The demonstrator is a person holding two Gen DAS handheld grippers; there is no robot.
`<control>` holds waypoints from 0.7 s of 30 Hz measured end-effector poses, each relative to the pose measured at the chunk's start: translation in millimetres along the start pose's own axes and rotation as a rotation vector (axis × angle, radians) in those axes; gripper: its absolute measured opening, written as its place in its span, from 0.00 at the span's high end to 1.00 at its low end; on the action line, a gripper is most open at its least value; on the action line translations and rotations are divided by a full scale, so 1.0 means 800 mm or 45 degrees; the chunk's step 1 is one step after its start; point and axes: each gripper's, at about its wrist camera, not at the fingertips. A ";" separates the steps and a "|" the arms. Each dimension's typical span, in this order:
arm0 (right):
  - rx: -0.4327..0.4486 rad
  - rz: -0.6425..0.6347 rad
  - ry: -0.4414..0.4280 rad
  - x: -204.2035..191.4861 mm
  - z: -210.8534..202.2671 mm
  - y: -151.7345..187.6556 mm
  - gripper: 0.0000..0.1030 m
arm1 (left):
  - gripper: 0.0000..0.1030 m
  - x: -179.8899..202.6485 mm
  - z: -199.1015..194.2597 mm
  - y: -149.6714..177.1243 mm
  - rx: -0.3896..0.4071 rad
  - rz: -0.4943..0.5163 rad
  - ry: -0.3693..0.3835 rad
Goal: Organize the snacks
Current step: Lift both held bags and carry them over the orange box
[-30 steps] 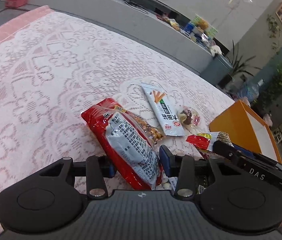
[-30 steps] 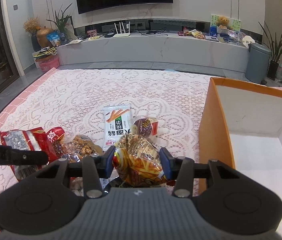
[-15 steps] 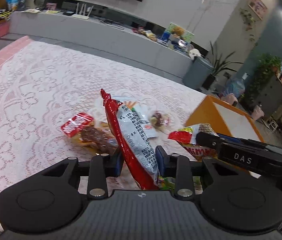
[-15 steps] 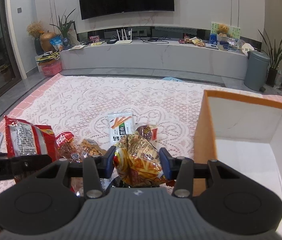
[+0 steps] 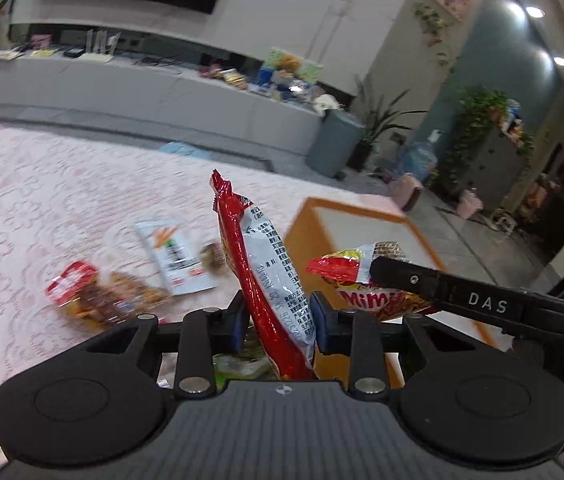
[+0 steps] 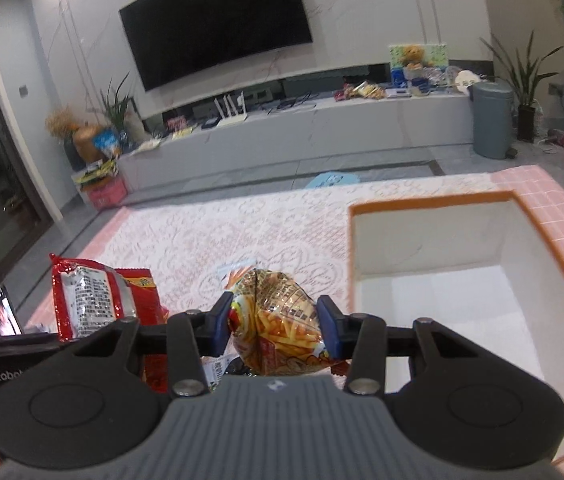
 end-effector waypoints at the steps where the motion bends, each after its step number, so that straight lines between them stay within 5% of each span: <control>1: 0.009 0.005 0.008 0.005 -0.008 -0.002 0.58 | 0.66 0.007 -0.001 -0.002 0.005 0.012 0.026; 9: 0.007 0.050 0.109 0.055 -0.062 -0.019 0.58 | 0.66 0.076 0.024 -0.023 -0.020 0.131 0.202; 17: -0.118 0.089 0.259 0.112 -0.063 -0.021 0.58 | 0.66 0.133 0.108 -0.025 -0.259 0.197 0.273; 21: -0.224 0.143 0.259 0.146 -0.047 -0.016 0.58 | 0.66 0.154 0.140 -0.019 -0.369 0.291 0.220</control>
Point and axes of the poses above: each gripper's, at about its wrist camera, not at the fingertips, and z roughly the way its jaws point, x to its right, y to its underside, and after that the axes turned 6 degrees about -y, right-handed
